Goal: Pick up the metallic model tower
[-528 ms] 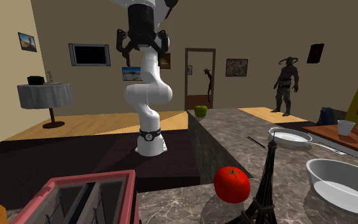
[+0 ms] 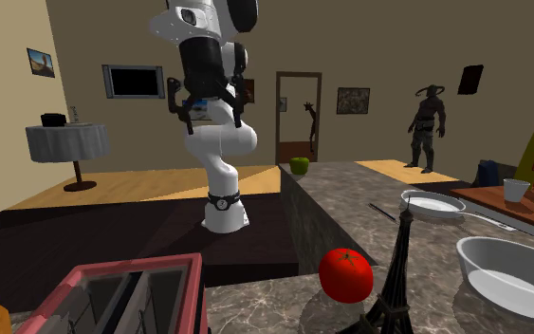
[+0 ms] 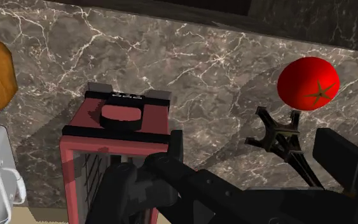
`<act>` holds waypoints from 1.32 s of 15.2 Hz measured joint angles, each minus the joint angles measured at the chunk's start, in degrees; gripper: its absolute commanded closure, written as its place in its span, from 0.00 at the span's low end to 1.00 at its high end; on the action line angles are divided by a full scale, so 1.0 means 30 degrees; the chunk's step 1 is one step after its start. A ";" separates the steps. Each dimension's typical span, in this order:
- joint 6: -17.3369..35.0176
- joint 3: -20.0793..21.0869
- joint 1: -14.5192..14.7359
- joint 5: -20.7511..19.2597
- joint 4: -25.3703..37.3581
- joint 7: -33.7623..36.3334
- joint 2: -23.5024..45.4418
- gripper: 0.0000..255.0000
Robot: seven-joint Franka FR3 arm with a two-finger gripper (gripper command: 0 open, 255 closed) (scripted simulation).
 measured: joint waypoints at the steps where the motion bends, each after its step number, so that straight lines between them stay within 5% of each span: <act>1: 0.0879 -0.0309 0.0325 0.0325 -0.0414 -0.0863 0.0338 0.00; 10: 0.6520 -0.3550 0.4115 0.4909 -0.0670 -1.0255 0.5547 0.00; 16: 0.7540 -0.5106 0.6639 0.9887 0.1009 -1.7777 0.9717 0.00; 20: 0.6896 -0.5341 0.7424 1.3272 0.2783 -2.2734 1.2693 0.00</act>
